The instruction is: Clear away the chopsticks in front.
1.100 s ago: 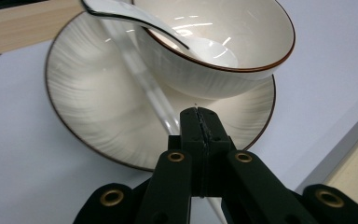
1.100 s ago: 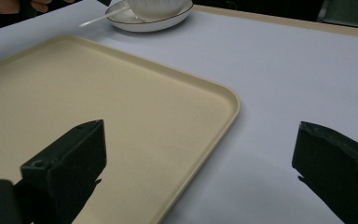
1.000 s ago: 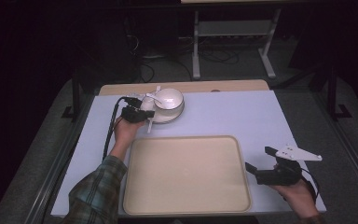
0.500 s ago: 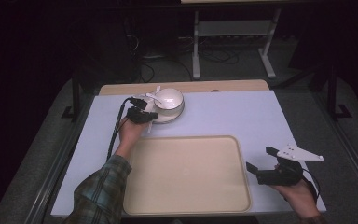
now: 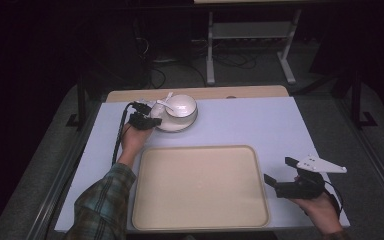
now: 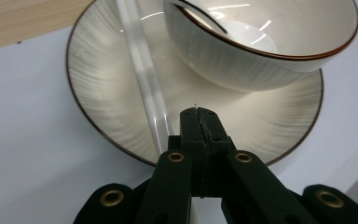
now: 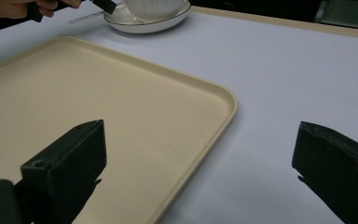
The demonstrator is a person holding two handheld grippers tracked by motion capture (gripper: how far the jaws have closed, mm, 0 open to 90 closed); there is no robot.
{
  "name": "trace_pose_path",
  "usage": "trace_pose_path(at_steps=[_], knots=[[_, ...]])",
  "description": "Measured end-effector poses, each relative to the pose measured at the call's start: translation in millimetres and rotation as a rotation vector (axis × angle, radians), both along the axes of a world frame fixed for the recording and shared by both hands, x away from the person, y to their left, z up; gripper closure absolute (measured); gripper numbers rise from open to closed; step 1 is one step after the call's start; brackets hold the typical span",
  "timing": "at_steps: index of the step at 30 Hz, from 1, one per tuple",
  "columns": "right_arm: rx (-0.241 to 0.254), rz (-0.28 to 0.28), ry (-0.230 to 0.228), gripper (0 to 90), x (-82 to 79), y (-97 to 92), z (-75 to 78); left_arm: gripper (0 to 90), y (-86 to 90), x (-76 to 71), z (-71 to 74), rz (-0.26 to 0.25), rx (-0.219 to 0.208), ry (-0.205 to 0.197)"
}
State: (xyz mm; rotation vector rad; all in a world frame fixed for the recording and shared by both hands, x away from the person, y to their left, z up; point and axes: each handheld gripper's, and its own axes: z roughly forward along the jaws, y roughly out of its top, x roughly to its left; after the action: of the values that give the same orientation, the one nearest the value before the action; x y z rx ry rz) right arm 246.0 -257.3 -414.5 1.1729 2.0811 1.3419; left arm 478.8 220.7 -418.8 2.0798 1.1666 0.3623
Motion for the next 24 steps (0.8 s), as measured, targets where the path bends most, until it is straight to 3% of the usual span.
trace_pose_path(at_steps=[6,11,22,24], knots=[[0.001,-0.001,0.000,2.3,0.0,-0.4,0.1,89.8,8.2,3.3,-1.7,0.023,0.013,-0.001],[0.002,-0.002,0.000,2.3,0.2,-0.4,0.0,89.8,11.7,2.3,0.8,0.024,-0.003,-0.002],[0.001,0.000,-0.001,2.3,0.0,0.3,-0.1,89.7,18.9,-18.1,21.5,0.002,0.006,-0.041],[0.000,-0.001,0.001,2.3,0.0,0.2,-0.3,89.7,21.3,-21.3,23.0,0.004,0.024,-0.048]])
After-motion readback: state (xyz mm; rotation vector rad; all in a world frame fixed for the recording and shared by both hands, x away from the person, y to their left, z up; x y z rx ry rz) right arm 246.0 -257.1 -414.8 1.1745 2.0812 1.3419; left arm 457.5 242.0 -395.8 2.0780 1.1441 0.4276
